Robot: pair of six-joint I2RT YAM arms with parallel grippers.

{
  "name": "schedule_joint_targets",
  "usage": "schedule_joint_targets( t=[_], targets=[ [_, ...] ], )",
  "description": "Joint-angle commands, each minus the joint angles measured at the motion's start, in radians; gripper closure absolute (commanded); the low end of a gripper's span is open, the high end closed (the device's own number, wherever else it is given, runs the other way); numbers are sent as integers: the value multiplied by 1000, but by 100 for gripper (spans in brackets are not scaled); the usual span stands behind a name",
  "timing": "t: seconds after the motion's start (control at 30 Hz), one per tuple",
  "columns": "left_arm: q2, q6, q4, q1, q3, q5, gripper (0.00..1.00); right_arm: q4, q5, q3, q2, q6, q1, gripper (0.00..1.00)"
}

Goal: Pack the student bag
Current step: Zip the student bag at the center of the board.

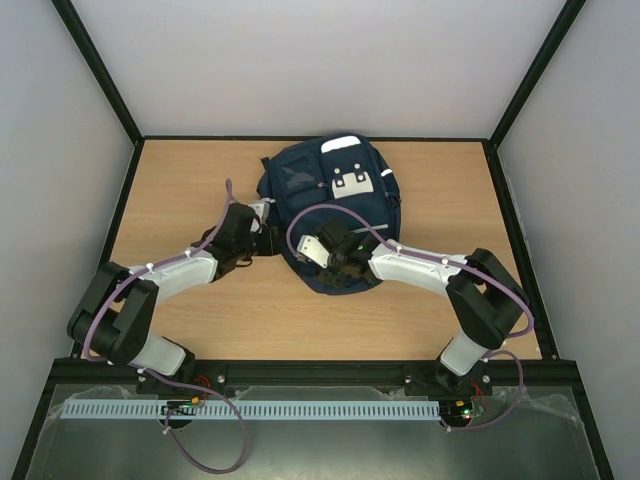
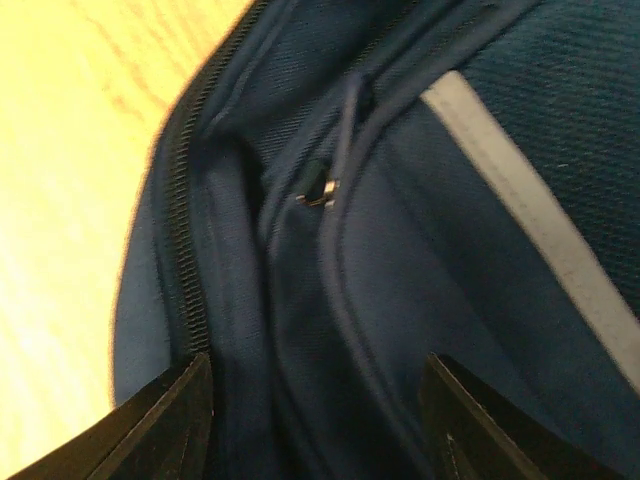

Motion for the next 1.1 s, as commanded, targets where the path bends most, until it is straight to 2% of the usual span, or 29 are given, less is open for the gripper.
schedule_joint_targets(
  t=[0.0, 0.2, 0.33, 0.5, 0.6, 0.7, 0.77, 1.07],
  targets=[
    [-2, -17, 52, -2, -38, 57, 42, 80, 212, -12, 31, -28, 3, 43],
    [-33, -18, 82, -3, -86, 81, 43, 103, 225, -21, -30, -42, 5, 44],
    [-44, -16, 88, -4, -98, 88, 43, 92, 235, -11, -16, -74, 5, 44],
    [-65, 1, 78, -4, -106, 112, 44, -29, 93, 64, -56, -32, 5, 44],
    [-76, 14, 69, -4, -108, 113, 47, -27, 99, 72, -95, -47, 5, 44],
    [-74, 20, 56, -4, -95, 125, 54, -25, 115, 70, -61, -88, 4, 42],
    [-81, 17, 47, -4, -92, 124, 55, -20, 113, 63, -17, -107, 4, 42],
    [-97, 47, 13, -8, -82, 100, 48, 50, 149, 53, 82, -116, 4, 39]
  ],
)
